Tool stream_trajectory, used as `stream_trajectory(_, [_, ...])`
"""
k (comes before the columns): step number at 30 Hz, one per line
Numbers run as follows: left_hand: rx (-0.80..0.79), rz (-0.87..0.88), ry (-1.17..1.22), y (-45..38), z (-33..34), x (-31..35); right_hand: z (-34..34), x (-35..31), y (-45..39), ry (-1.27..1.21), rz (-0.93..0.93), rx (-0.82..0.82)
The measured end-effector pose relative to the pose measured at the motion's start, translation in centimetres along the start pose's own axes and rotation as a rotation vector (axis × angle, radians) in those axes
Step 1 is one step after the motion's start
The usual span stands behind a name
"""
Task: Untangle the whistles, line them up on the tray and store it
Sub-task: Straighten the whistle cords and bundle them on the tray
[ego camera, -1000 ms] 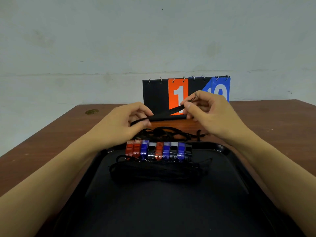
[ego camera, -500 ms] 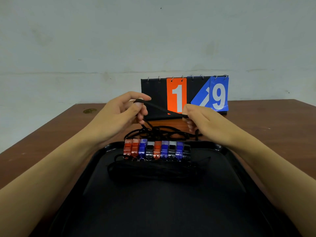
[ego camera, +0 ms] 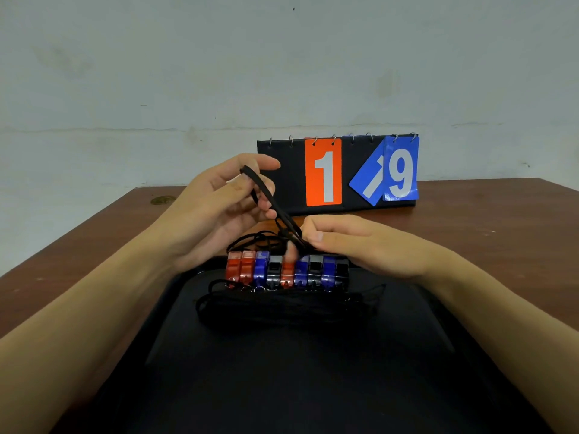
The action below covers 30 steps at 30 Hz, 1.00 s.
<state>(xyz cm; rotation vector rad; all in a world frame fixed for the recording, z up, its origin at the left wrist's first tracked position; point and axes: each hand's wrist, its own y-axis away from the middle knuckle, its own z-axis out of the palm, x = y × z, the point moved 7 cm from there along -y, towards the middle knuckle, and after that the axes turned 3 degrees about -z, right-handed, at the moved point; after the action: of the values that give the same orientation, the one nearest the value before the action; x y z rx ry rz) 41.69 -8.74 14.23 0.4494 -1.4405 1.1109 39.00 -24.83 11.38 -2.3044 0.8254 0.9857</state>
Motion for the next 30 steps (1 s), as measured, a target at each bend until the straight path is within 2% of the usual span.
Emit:
stream_trajectory(3, [0.068, -0.013, -0.072, -0.2, -0.9, 0.0, -0.6, 0.2, 0.0, -0.015, 0.008, 0.045])
stream_trajectory(9, [0.238, -0.094, -0.357, -0.6, -3.6, -0.5, -4.5, 1.6, 0.6, -0.086, 0.142, 0.398])
stream_trajectory(14, [0.296, -0.1, -0.558, -0.5, -4.1, -0.7, -6.1, 1.7, 1.1, 0.116, 0.149, 0.514])
stream_trajectory(17, [0.347, -0.03, -0.701, -0.5, -4.9, -0.1, -6.8, 2.1, 1.3, 0.191, 0.158, 0.58])
stream_trajectory(21, [0.405, 0.032, -1.009, -0.6, -5.9, 0.2, -7.3, 2.4, 1.6, 0.224, 0.152, 0.603])
stream_trajectory(25, [0.421, 0.046, -1.189, -0.5, -5.9, 0.6, -7.4, 2.6, 1.7, 0.203, 0.167, 0.587])
stream_trajectory(30, [0.314, -0.027, -1.272, -0.6, -5.8, 0.2, -7.7, 2.4, 1.9, 0.517, 0.185, 0.545])
